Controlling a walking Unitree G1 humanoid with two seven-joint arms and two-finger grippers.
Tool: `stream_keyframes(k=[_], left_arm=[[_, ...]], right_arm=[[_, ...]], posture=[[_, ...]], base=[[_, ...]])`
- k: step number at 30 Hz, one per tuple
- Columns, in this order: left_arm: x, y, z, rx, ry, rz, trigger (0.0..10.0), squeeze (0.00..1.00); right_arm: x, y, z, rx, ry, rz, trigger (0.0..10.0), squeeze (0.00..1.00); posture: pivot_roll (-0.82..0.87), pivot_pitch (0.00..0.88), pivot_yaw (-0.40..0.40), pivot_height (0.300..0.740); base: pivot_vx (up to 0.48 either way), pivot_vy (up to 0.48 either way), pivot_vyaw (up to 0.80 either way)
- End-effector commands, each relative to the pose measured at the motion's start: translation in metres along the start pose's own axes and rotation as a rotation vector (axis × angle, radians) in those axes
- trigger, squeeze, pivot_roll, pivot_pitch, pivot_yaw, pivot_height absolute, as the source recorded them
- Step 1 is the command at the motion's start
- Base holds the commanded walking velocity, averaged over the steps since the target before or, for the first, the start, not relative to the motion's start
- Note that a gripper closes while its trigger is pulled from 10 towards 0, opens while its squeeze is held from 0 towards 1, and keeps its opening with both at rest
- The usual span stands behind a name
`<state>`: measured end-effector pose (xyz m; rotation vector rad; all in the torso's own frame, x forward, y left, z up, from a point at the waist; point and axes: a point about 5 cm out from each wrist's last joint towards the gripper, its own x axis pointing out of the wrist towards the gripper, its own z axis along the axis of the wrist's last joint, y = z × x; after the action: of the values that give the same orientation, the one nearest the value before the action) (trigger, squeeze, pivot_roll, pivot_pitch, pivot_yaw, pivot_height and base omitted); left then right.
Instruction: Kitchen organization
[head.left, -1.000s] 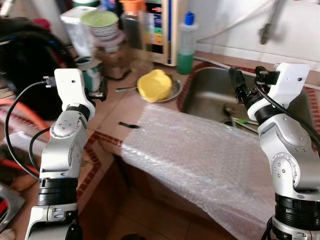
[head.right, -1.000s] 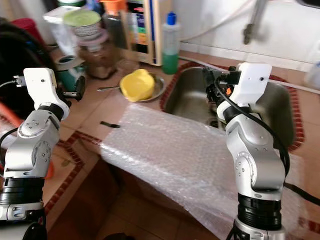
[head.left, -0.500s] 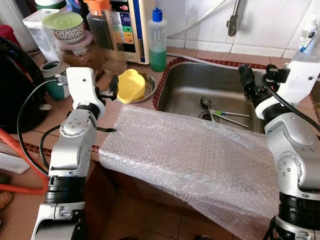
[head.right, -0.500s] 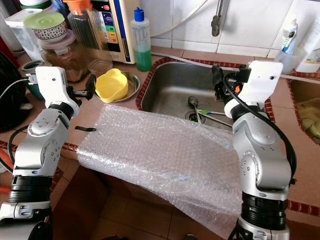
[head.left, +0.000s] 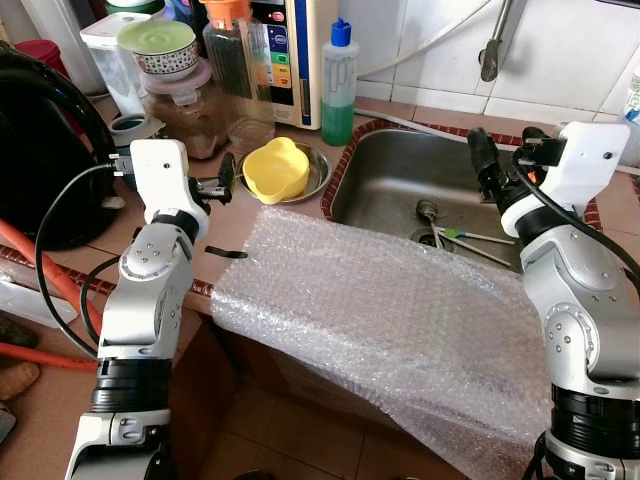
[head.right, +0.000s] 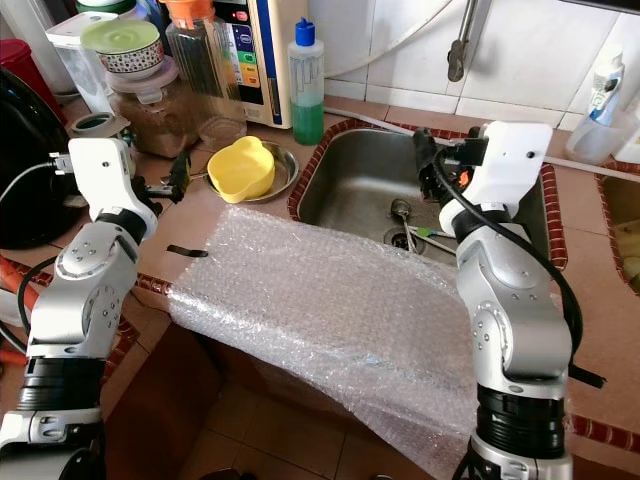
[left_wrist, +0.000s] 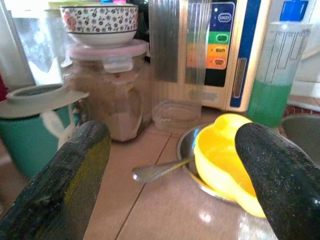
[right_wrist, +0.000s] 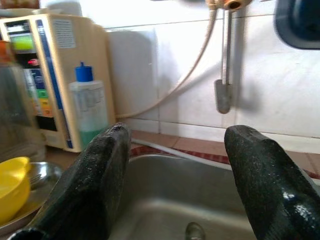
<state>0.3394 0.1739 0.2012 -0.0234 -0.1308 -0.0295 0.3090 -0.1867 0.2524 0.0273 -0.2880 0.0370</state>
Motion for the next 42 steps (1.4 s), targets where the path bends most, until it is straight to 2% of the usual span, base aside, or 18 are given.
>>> stream_keyframes(k=[1, 5, 7, 10, 12, 20, 42], left_arm=[[-0.007, -0.003, 0.004, 0.014, -0.029, -0.007, 10.0, 0.00], [-0.036, -0.014, -0.005, 0.068, -0.047, -0.068, 10.0, 0.00], [-0.041, -0.017, -0.004, 0.092, -0.056, -0.088, 10.0, 0.00], [-0.046, -0.018, -0.004, 0.060, -0.053, -0.076, 10.0, 0.00], [-0.048, -0.024, -0.003, 0.057, -0.048, -0.105, 10.0, 0.00], [-0.044, -0.027, -0.002, 0.058, -0.038, -0.107, 10.0, 0.00], [-0.043, -0.029, 0.000, 0.046, -0.039, -0.109, 10.0, 0.00]], right_arm=[[-0.005, 0.002, 0.005, -0.006, -0.028, -0.010, 10.0, 0.00], [-0.021, 0.008, -0.008, 0.003, 0.019, -0.003, 10.0, 0.00], [-0.023, 0.011, -0.009, -0.001, 0.021, -0.002, 10.0, 0.00], [-0.024, 0.014, -0.010, -0.011, 0.019, 0.003, 10.0, 0.00], [-0.024, 0.017, -0.010, -0.005, 0.020, 0.006, 10.0, 0.00], [-0.020, 0.020, -0.006, -0.021, 0.008, 0.021, 10.0, 0.00], [-0.018, 0.018, -0.004, -0.025, -0.001, 0.013, 10.0, 0.00]], posture=[[-0.04, 0.092, 0.071, 0.740], [-0.04, 0.097, 0.068, 0.740], [-0.04, 0.097, 0.068, 0.740], [-0.03, 0.096, 0.066, 0.740], [-0.03, 0.095, 0.062, 0.740], [-0.04, 0.092, 0.062, 0.740], [-0.04, 0.092, 0.063, 0.740]], base=[[0.000, 0.000, 0.00], [0.000, 0.000, 0.00], [0.000, 0.000, 0.00], [0.000, 0.000, 0.00], [0.000, 0.000, 0.00], [0.069, 0.000, 0.00], [0.364, 0.000, 0.00]])
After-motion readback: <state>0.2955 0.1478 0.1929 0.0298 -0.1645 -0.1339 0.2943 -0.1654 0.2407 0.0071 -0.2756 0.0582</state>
